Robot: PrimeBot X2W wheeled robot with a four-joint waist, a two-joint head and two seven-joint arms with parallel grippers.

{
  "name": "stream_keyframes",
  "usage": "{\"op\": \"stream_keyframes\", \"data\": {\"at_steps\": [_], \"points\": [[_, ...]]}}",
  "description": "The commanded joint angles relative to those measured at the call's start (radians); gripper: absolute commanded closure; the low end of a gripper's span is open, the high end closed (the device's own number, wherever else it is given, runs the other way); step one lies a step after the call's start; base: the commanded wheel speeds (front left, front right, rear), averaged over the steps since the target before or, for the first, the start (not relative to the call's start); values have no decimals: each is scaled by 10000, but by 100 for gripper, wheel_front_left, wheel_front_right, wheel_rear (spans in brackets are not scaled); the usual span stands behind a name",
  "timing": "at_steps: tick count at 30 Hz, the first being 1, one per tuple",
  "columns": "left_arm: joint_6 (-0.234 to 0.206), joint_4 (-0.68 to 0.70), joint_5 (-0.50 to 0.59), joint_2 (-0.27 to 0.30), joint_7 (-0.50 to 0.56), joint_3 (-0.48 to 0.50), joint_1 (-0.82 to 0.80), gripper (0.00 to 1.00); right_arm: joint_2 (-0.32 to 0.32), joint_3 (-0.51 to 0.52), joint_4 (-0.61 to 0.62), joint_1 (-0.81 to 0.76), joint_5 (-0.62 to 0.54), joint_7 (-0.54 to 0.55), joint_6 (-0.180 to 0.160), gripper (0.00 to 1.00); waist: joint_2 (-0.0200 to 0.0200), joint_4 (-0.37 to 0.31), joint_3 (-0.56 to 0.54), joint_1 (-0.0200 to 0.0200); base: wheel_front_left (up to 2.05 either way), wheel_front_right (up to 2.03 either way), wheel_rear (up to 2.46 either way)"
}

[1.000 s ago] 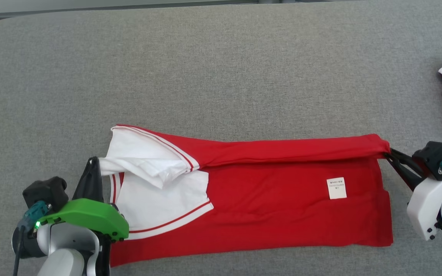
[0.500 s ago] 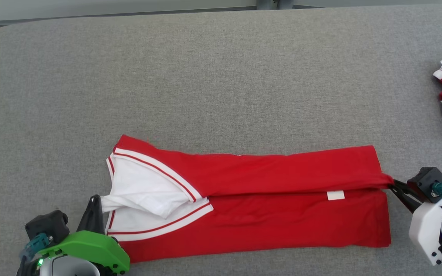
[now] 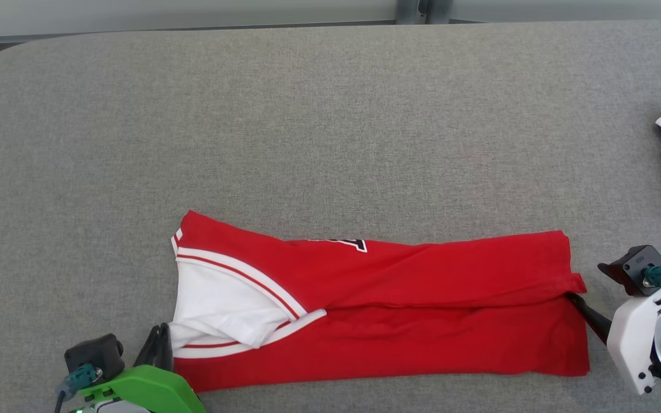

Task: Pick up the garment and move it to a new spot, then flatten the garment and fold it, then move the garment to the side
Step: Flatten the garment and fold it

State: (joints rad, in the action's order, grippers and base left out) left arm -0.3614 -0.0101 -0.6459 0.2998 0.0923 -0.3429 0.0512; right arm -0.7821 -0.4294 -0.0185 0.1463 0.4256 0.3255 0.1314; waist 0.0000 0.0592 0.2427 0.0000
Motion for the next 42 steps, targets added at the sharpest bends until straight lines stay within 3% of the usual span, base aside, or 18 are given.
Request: {"op": "stream_keyframes", "data": {"at_steps": [1,7,13,18,24,33,38,42], "points": [[-41,-69,134,103,-2,-44,96,0,76,159,39,-183,-29,46,-17,0,0,-7,-66,0,0,0,0],[-188,-307,201,232,237,-215,359,0,300,984,331,-769,-119,234,-17,0,0,-14,-319,0,0,0,0],[-303,-374,667,634,-74,-251,612,0,877,2448,932,-1674,-281,209,-17,0,0,98,-680,0,0,0,0],[-111,-264,1071,768,-1024,-299,653,0,1943,3854,1523,-2596,-773,-122,-17,0,0,248,-1080,0,0,0,0],[215,-348,1384,825,-2330,-262,506,0,3773,4932,1749,-3307,-1088,-875,-16,0,0,405,-1593,0,0,0,0],[1205,-278,1378,400,-3542,259,128,0,5983,5260,1042,-3104,-1204,-2777,-16,0,0,461,-2113,0,0,0,0],[1797,-410,1696,-110,-3579,745,-77,0,6558,4951,244,-2767,-1078,-3943,-11,0,0,495,-2370,0,0,0,0],[2559,-677,1958,-507,-3576,994,-364,0,6796,4943,-351,-2583,-1223,-4476,-11,0,0,634,-2520,0,0,0,0]]}}
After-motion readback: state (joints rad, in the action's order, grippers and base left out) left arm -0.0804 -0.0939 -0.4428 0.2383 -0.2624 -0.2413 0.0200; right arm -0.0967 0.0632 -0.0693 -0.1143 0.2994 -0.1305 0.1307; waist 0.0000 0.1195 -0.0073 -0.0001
